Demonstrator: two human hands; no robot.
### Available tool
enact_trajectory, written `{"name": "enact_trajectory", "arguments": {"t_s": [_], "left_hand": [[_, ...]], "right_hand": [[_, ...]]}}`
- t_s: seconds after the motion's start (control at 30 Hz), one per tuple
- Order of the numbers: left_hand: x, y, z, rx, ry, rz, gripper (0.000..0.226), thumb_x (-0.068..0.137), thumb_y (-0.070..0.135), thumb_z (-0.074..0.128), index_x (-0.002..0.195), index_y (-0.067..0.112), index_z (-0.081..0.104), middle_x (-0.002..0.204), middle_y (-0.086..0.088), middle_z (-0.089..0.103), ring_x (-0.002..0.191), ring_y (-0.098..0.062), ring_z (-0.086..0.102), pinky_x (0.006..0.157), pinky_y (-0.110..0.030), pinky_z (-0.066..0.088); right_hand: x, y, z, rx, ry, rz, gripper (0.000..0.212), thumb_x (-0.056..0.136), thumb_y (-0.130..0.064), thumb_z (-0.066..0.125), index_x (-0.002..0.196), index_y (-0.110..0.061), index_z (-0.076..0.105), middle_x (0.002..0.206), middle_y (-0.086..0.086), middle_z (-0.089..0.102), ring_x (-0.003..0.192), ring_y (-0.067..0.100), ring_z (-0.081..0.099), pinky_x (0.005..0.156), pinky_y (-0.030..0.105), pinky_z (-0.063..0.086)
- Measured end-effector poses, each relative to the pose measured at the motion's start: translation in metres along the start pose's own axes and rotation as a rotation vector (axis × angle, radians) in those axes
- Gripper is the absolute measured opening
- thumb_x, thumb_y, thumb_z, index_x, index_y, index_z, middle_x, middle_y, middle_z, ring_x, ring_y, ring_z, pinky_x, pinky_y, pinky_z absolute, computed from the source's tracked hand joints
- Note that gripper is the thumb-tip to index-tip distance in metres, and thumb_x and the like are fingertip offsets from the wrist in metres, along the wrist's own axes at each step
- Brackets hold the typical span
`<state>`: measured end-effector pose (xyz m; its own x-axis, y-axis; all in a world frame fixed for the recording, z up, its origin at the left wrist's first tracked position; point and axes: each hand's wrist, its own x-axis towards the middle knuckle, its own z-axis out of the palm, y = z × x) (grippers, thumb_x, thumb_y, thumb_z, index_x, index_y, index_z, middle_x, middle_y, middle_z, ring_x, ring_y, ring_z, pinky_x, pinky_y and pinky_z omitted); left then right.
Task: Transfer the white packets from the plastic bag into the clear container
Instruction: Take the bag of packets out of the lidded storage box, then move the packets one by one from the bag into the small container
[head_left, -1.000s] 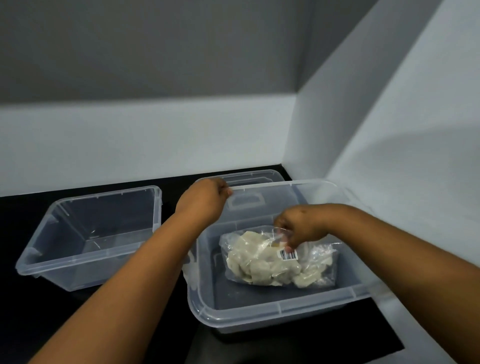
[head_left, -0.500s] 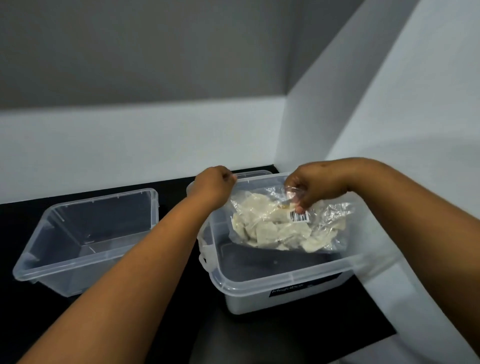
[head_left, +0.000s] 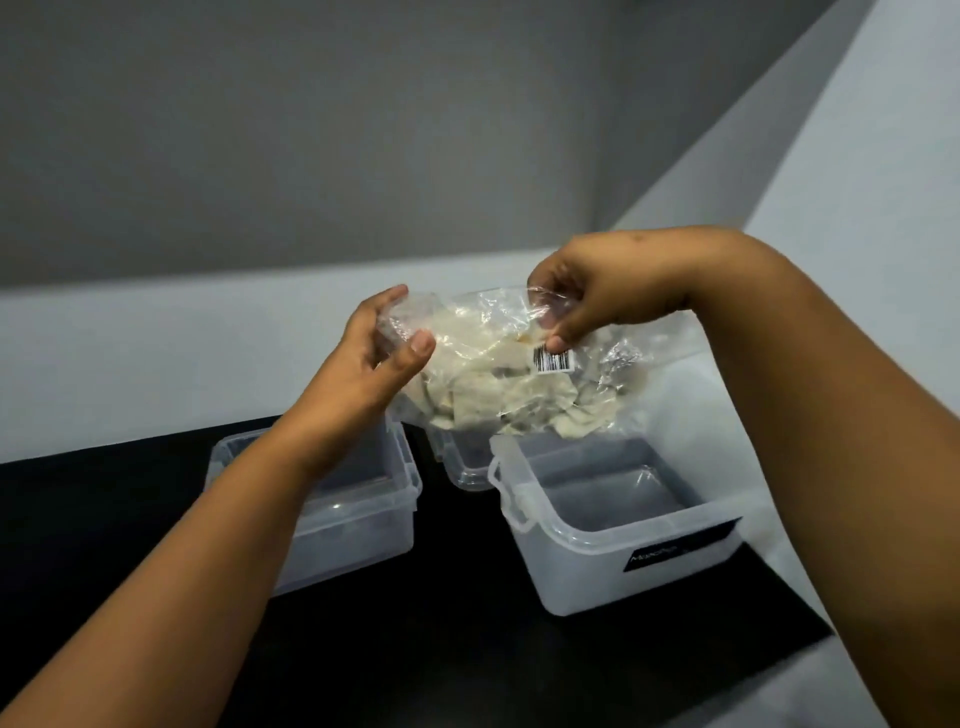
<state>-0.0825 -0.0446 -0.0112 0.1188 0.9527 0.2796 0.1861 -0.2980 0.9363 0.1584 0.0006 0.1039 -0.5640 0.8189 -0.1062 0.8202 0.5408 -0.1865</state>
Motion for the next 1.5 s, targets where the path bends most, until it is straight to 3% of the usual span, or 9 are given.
{"name": "enact_trajectory", "arguments": {"t_s": [0.2, 0.6, 0.7, 0.8, 0.9, 1.03, 1.1, 1.23, 1.5], "left_hand": [[-0.078, -0.015, -0.081, 0.069, 0.046, -0.057, 0.089, 0.054, 0.058, 0.084, 0.13, 0.057, 0.038, 0.127, -0.006, 0.058, 0.115, -0.034, 0.06, 0.096, -0.051, 0.049], [-0.216, -0.141, -0.071, 0.017, 0.197, -0.53, 0.03, 0.082, 0.02, 0.072, 0.107, 0.025, 0.057, 0.096, -0.004, 0.071, 0.089, -0.017, 0.07, 0.077, -0.032, 0.057], [-0.227, -0.158, -0.068, 0.036, 0.245, -0.621, 0.022, 0.084, 0.024, 0.071, 0.102, 0.027, 0.058, 0.095, -0.002, 0.071, 0.089, -0.018, 0.07, 0.075, -0.031, 0.056], [-0.228, -0.167, -0.072, 0.075, 0.301, -0.657, 0.024, 0.083, 0.031, 0.071, 0.102, 0.029, 0.058, 0.1, 0.002, 0.069, 0.093, -0.016, 0.068, 0.081, -0.035, 0.056], [-0.224, -0.163, -0.072, 0.192, 0.381, -0.639, 0.046, 0.08, 0.035, 0.074, 0.119, 0.022, 0.053, 0.107, 0.007, 0.061, 0.097, -0.011, 0.061, 0.081, -0.025, 0.049], [-0.226, -0.142, -0.062, 0.642, 0.598, -0.278, 0.037, 0.079, 0.031, 0.074, 0.111, 0.02, 0.06, 0.109, 0.007, 0.052, 0.102, -0.012, 0.05, 0.088, -0.022, 0.04], [-0.229, -0.135, -0.048, 0.793, 0.475, -0.087, 0.014, 0.083, 0.031, 0.068, 0.091, 0.022, 0.063, 0.095, 0.009, 0.053, 0.09, -0.008, 0.046, 0.08, -0.013, 0.032], [-0.24, -0.162, -0.024, 0.932, 0.139, 0.022, 0.019, 0.087, 0.038, 0.058, 0.084, 0.022, 0.067, 0.085, 0.011, 0.057, 0.081, -0.007, 0.049, 0.074, -0.022, 0.042], [-0.255, -0.195, -0.027, 1.048, 0.031, -0.019, 0.03, 0.087, 0.042, 0.059, 0.106, 0.022, 0.07, 0.108, 0.008, 0.063, 0.099, -0.013, 0.057, 0.085, -0.028, 0.047]], "right_hand": [[0.011, -0.079, 0.047, 0.163, -0.099, -0.128, 0.017, 0.079, -0.031, 0.077, 0.085, -0.022, 0.064, 0.075, -0.007, 0.066, 0.066, 0.006, 0.058, 0.065, 0.027, 0.045], [0.054, -0.124, 0.258, 0.256, -0.603, -0.036, 0.031, 0.082, -0.031, 0.074, 0.106, -0.017, 0.062, 0.104, -0.003, 0.066, 0.099, 0.02, 0.062, 0.086, 0.036, 0.051], [0.046, -0.129, 0.284, 0.117, -0.436, -0.074, 0.038, 0.083, -0.037, 0.071, 0.115, -0.025, 0.055, 0.104, -0.007, 0.06, 0.1, 0.017, 0.058, 0.082, 0.034, 0.05], [0.027, -0.13, 0.299, 0.087, -0.07, -0.229, 0.045, 0.087, -0.04, 0.066, 0.128, -0.029, 0.052, 0.13, -0.008, 0.052, 0.124, 0.012, 0.044, 0.105, 0.032, 0.04], [0.004, -0.13, 0.306, 0.134, 0.181, -0.432, 0.019, 0.09, -0.036, 0.062, 0.107, -0.029, 0.063, 0.117, -0.013, 0.054, 0.116, 0.011, 0.046, 0.099, 0.031, 0.04], [0.0, -0.12, 0.329, 0.074, 0.031, -0.542, 0.015, 0.091, -0.031, 0.06, 0.103, -0.032, 0.07, 0.118, -0.011, 0.058, 0.114, 0.013, 0.049, 0.094, 0.038, 0.045], [0.003, -0.116, 0.336, 0.058, -0.038, -0.513, 0.024, 0.093, -0.031, 0.057, 0.114, -0.037, 0.067, 0.137, -0.005, 0.049, 0.128, 0.018, 0.042, 0.103, 0.041, 0.039], [0.01, -0.113, 0.34, -0.023, -0.138, -0.509, 0.033, 0.093, -0.029, 0.056, 0.124, -0.04, 0.059, 0.15, -0.003, 0.033, 0.137, 0.021, 0.029, 0.112, 0.042, 0.031], [0.014, -0.113, 0.333, 0.168, -0.2, -0.44, 0.01, 0.089, -0.033, 0.065, 0.095, -0.026, 0.062, 0.112, -0.011, 0.046, 0.108, 0.006, 0.042, 0.095, 0.029, 0.043]]}}
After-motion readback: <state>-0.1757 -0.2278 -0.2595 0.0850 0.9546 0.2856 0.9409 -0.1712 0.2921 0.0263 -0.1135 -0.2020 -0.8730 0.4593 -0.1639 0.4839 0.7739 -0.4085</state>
